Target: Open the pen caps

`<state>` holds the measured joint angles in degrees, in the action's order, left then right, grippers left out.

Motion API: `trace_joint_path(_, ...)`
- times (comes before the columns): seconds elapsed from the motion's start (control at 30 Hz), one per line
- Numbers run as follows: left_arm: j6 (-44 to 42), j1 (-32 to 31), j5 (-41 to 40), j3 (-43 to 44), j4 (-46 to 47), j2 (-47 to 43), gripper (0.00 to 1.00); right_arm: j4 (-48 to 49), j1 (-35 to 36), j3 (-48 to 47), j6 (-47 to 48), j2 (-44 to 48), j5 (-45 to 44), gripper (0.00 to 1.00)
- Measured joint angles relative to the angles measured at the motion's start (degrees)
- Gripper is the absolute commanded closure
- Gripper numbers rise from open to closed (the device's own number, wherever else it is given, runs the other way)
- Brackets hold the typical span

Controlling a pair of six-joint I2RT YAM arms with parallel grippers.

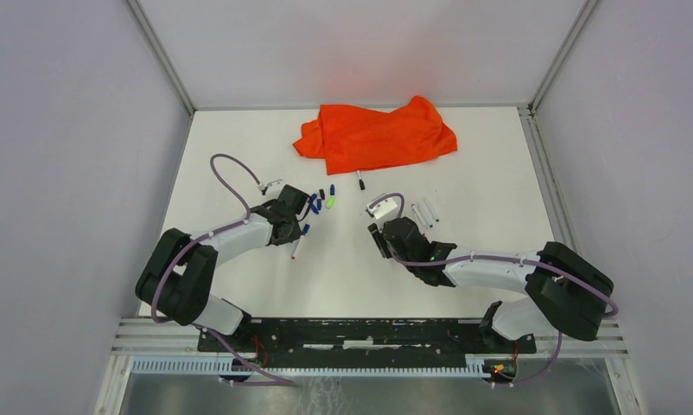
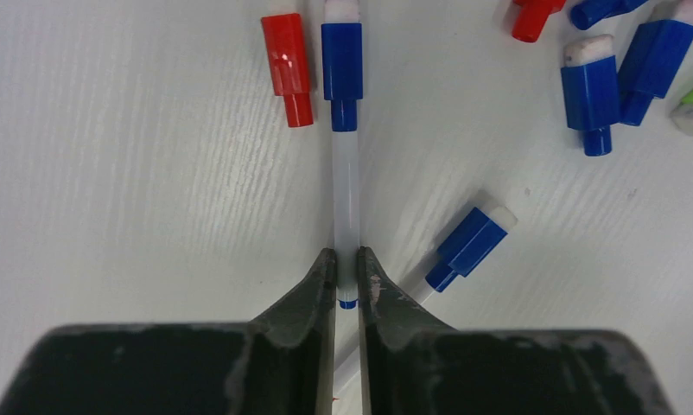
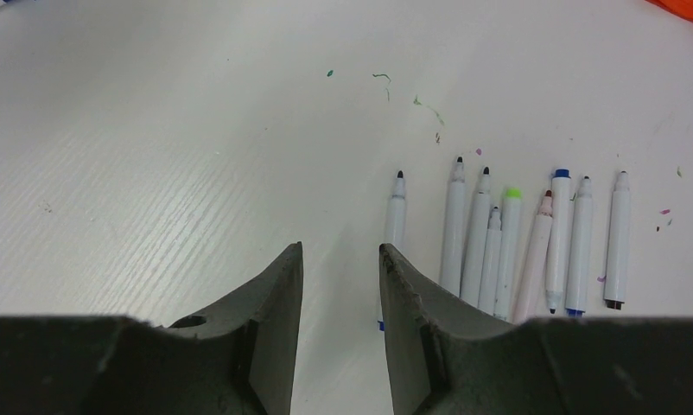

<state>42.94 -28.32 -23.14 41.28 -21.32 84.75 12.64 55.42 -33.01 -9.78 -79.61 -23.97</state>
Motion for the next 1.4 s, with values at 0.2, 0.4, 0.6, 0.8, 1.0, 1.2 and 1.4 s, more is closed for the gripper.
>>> trace_joint_path(0.2, -1.1, 0.0, 2.2, 0.0, 1.7, 0.0, 0.98, 0.2, 0.1, 0.2, -0.2, 0.0, -0.3, 0.57)
trace_joint_path(0.4, -1.4, 0.0, 2.8, 0.0, 1.8, -0.3, 0.98, 0.2, 0.1, 0.2, -0.4, 0.0, -0.3, 0.57)
trace_joint_path(0.6, -1.4, 0.0, 4.3, -0.5, 2.3, -5.2, 0.98, 0.6, 0.1, 0.4, -0.5, 0.1, 0.0, 0.56)
trace_joint_path(0.8, -1.7, 0.0, 5.9, -3.2, 4.2, -20.0, 0.98, 2.4, 0.1, 0.4, -2.3, 1.5, 2.7, 0.52)
trace_joint_path(1.0, -3.8, -0.1, 10.4, -6.1, 8.9, -30.0, 0.98, 7.3, -1.4, 1.2, -6.3, 4.7, 7.7, 0.49)
trace_joint_path(1.2, -4.3, -1.5, 14.8, -12.7, 13.0, -33.5, 0.98, 15.4, -6.2, 5.2, -12.9, 9.1, 15.5, 0.47)
trace_joint_path(1.4, -5.9, -6.1, 17.4, -13.9, 17.7, -32.0, 0.98, 21.7, -9.7, 5.1, -18.7, 8.4, 24.3, 0.47)
